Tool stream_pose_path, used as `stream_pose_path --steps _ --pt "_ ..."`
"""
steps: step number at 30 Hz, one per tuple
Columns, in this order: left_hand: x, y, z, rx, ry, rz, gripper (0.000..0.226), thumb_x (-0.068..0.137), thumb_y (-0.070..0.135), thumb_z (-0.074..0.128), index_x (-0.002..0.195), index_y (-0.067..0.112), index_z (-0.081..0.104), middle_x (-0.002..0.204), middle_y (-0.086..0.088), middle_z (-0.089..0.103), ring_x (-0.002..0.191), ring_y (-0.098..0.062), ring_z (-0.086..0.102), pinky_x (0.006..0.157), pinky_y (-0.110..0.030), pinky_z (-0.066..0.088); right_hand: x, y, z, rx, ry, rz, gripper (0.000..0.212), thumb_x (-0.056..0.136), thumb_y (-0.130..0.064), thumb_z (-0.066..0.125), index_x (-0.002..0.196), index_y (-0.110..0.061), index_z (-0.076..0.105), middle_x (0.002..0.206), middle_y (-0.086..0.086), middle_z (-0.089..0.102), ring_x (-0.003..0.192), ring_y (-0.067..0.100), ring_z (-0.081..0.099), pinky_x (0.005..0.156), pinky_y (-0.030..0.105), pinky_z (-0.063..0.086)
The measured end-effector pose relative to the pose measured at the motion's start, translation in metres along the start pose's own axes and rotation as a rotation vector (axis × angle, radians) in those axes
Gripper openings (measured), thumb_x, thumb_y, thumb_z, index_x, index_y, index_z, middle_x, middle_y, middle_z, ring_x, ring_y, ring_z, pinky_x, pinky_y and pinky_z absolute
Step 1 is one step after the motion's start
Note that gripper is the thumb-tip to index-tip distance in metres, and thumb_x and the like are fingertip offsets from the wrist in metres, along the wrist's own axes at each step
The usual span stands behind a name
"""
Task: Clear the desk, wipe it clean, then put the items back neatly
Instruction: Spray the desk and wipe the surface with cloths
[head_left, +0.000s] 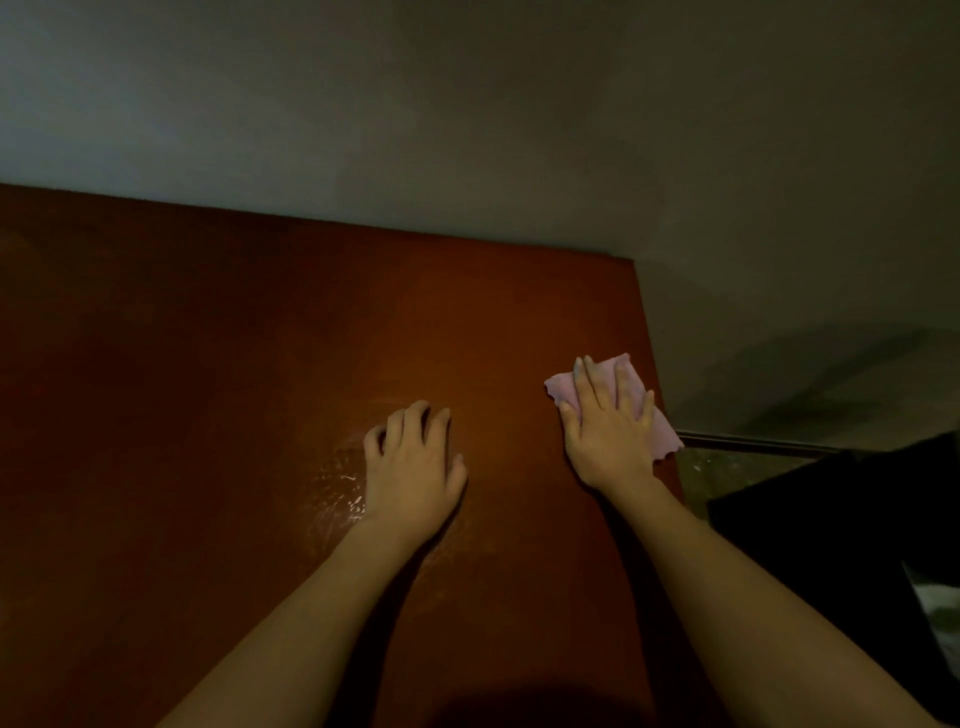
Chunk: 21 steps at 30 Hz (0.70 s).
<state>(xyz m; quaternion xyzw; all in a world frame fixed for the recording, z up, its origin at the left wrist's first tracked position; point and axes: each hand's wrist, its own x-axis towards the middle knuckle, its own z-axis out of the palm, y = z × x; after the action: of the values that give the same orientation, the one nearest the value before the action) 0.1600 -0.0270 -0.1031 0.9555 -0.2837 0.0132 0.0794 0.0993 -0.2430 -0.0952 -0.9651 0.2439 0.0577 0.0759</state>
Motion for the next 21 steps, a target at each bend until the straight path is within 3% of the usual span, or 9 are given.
stream_pose_path --steps 10,17,21 --pt "-0.004 0.014 0.003 -0.022 -0.031 0.048 0.052 0.071 0.037 0.075 0.114 0.011 0.064 0.115 -0.011 0.062 0.104 -0.028 0.061 0.083 -0.046 0.049 -0.037 0.031 -0.001 0.033 -0.007 0.186 0.058 0.101 -0.043 0.018 0.153 -0.023 0.001 0.160 -0.006 -0.001 0.146 0.026 -0.009 0.114 0.057 0.002" --pt "-0.009 -0.013 -0.002 -0.033 -0.063 0.036 0.051 0.073 0.043 0.056 0.113 0.014 0.065 0.115 -0.007 0.063 0.103 -0.023 0.062 0.080 -0.043 0.050 -0.057 0.008 0.008 -0.029 -0.020 0.238 0.062 0.097 -0.048 0.004 0.152 -0.021 -0.003 0.160 -0.005 -0.004 0.146 0.029 -0.012 0.113 0.058 -0.003" --pt "-0.012 -0.045 -0.012 -0.076 -0.126 -0.041 0.054 0.089 0.041 0.047 0.137 0.015 0.046 0.141 -0.006 0.043 0.129 -0.023 0.041 0.103 -0.044 0.033 -0.051 -0.039 0.015 -0.023 -0.037 0.175 0.061 0.099 -0.049 0.009 0.152 -0.022 -0.006 0.160 -0.006 -0.008 0.145 0.028 -0.015 0.113 0.057 -0.005"
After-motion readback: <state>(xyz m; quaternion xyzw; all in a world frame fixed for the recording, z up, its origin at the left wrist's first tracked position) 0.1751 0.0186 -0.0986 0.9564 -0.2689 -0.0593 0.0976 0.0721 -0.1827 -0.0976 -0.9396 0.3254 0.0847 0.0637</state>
